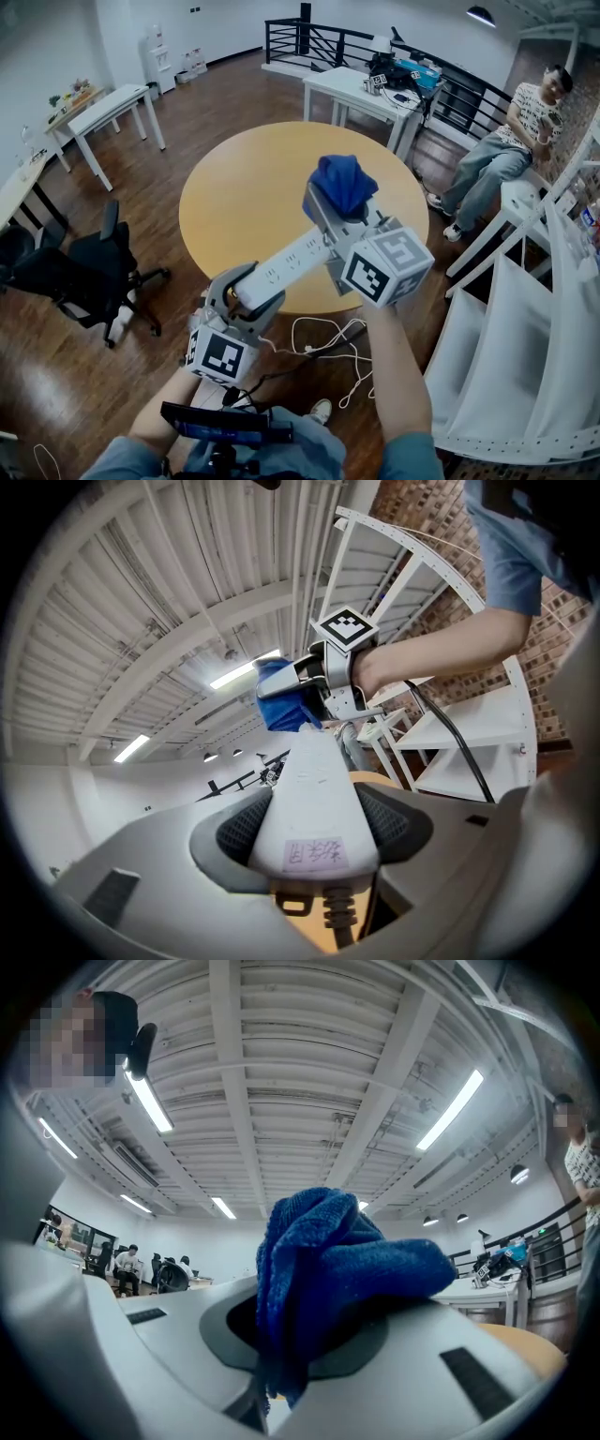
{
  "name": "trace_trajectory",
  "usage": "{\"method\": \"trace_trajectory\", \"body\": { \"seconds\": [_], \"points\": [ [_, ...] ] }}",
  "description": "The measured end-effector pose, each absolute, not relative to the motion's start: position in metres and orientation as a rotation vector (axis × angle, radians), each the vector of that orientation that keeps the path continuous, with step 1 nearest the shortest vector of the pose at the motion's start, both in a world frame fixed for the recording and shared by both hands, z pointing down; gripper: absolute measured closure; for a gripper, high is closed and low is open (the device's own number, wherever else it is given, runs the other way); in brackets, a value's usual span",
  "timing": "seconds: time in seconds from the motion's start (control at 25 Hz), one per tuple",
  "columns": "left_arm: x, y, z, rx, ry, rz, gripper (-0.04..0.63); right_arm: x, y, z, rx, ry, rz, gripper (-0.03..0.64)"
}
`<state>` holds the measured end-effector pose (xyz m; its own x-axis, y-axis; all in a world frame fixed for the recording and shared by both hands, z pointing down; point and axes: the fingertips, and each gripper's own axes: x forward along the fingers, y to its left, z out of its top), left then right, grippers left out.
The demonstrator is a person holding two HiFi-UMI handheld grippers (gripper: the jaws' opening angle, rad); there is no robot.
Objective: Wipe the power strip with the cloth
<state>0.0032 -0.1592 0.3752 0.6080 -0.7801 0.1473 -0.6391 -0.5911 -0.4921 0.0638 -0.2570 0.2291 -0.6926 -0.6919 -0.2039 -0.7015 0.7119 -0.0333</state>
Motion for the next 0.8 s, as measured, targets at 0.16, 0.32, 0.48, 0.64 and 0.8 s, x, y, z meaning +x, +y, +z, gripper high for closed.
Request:
{"method": "trace_trajectory", "body": {
  "seconds": [0.16, 0.32, 0.48, 0.64, 0.8],
  "points": [
    [0.005, -0.158, 0.374, -2.443, 1.131, -0.493, 0.313, 0.074, -0.261, 0.226, -1.147, 2.698, 0.074, 0.555],
    [0.004, -0.159, 0.373, -2.443, 1.132, -0.486, 0.313, 0.080, -0.262, 0.226, -1.164, 2.678, 0.066, 0.555],
    [0.004, -0.160, 0.373, -2.454, 1.138, -0.475, 0.313, 0.084, -0.262, 0.230, -1.177, 2.673, 0.053, 0.555],
    [0.001, -0.162, 0.371, -2.461, 1.157, -0.464, 0.313, 0.087, -0.259, 0.235, -1.182, 2.674, 0.046, 0.555],
    [-0.006, -0.164, 0.370, -2.470, 1.179, -0.458, 0.313, 0.090, -0.258, 0.238, -1.195, 2.665, 0.030, 0.555]
  ]
}}
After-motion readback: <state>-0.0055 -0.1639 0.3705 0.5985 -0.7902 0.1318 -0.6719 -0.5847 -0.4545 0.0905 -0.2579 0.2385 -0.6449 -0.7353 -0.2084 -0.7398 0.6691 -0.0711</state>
